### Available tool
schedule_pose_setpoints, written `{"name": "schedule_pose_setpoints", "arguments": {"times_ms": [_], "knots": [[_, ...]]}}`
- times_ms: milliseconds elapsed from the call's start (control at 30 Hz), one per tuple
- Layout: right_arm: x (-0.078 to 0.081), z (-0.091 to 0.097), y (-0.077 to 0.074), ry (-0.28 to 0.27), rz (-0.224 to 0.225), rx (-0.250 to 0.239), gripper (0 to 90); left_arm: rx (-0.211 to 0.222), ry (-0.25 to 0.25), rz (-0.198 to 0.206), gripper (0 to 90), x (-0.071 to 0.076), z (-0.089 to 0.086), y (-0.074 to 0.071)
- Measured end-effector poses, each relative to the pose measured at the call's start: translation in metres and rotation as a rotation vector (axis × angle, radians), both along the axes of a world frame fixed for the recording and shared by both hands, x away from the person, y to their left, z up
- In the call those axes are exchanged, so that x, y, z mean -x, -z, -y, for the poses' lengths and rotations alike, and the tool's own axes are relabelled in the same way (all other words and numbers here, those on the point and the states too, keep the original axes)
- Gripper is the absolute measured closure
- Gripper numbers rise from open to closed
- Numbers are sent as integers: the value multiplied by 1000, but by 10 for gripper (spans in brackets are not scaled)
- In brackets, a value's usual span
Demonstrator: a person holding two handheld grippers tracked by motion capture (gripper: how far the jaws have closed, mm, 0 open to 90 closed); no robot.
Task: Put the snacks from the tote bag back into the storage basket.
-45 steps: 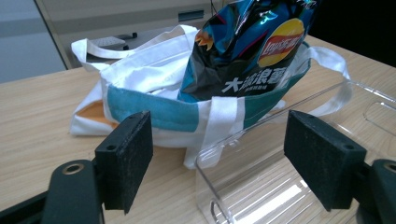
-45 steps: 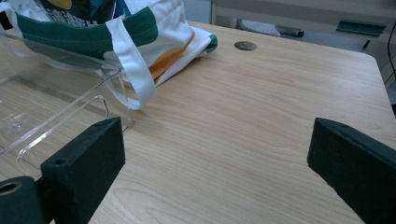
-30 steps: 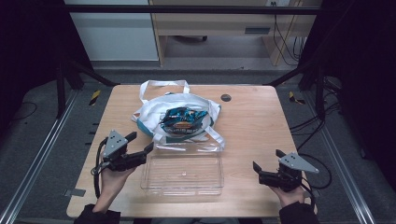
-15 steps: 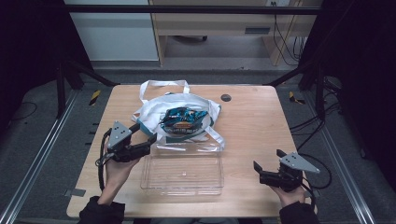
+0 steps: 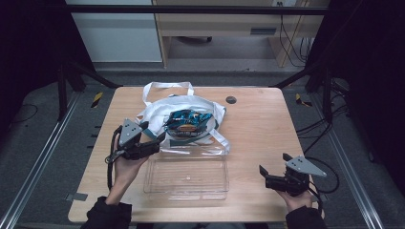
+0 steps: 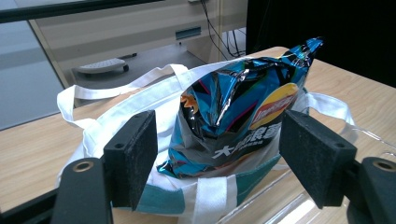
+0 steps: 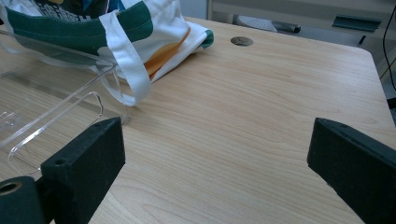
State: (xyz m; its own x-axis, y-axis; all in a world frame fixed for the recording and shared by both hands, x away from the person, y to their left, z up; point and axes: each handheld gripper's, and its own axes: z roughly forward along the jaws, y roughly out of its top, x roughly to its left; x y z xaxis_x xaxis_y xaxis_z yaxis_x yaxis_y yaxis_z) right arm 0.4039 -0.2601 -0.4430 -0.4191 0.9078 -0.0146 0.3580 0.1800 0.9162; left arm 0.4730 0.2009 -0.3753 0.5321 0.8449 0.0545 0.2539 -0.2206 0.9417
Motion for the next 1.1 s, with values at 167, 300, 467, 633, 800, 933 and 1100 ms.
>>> {"name": "schedule_pose_setpoints", "arguments": {"times_ms": [167,300,467,633,800,933,1100], "knots": [[0,0,0,0,-1,1,45,-8,5,-4,286,-6,7,1],[0,-1,0,-2,-1,2,45,-10,8,-13,299,-11,12,3],[0,-1,0,0,-1,3,44,-10,18,-23,306,-16,17,4],[0,-2,-1,-3,4,10,45,-23,17,-40,315,-22,20,8],[-1,-2,0,-4,-1,12,45,-29,24,-44,328,-27,22,10],[-1,-3,0,-5,-1,15,45,-40,26,-48,346,-30,24,10],[-2,-3,0,-5,-3,16,44,-52,20,-57,373,-37,28,12]]}}
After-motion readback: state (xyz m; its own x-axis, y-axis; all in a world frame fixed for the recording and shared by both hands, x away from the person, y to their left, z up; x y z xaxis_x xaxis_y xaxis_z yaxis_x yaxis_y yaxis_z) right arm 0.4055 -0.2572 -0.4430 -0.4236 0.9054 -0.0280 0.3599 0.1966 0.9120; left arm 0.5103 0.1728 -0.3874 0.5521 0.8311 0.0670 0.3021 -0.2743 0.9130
